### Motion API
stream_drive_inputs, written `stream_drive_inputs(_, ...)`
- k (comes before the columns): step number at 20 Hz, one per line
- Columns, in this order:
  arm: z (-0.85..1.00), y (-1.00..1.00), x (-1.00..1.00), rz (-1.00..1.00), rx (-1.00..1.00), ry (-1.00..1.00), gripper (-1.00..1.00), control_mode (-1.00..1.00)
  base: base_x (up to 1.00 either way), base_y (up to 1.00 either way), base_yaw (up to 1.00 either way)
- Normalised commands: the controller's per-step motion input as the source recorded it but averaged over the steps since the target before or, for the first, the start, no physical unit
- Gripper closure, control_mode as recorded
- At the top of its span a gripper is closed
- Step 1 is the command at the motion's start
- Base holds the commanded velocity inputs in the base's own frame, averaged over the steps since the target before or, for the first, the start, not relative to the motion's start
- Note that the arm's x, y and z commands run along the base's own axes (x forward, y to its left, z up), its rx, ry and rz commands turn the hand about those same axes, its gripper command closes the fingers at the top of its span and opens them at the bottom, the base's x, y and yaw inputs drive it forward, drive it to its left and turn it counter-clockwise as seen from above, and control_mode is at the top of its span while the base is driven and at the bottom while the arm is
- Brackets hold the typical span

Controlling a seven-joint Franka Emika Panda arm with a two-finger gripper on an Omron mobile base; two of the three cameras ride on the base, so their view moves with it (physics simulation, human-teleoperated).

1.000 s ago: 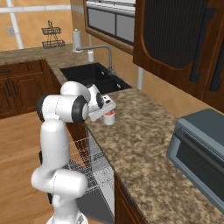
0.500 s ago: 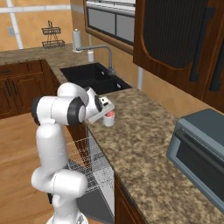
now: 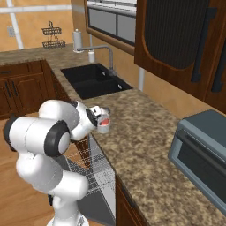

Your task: Pick up the cup and bowl from the counter, place them in the dishwasher, and close the dishwasher door.

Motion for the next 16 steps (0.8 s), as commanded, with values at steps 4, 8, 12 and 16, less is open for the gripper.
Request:
stream_drive_inputs(4, 0.16, 0.55, -1.00, 0.00, 0.09, 0.04, 1.00, -1.00, 0.00, 0.00, 0.00)
stream_drive_inputs(8, -0.01, 0.78, -0.90, 0.05, 0.03, 0.13, 1.00, -1.00, 0.00, 0.00, 0.00)
stream_drive_inputs(12, -0.41, 0.84, 0.07, 0.05, -0.02, 0.09, 1.00, -1.00, 0.00, 0.00, 0.00)
stream_drive_inputs(16, -0.73, 0.70, 0.61, 0.03, -0.05, 0.16, 1.00, -1.00, 0.00, 0.00, 0.00)
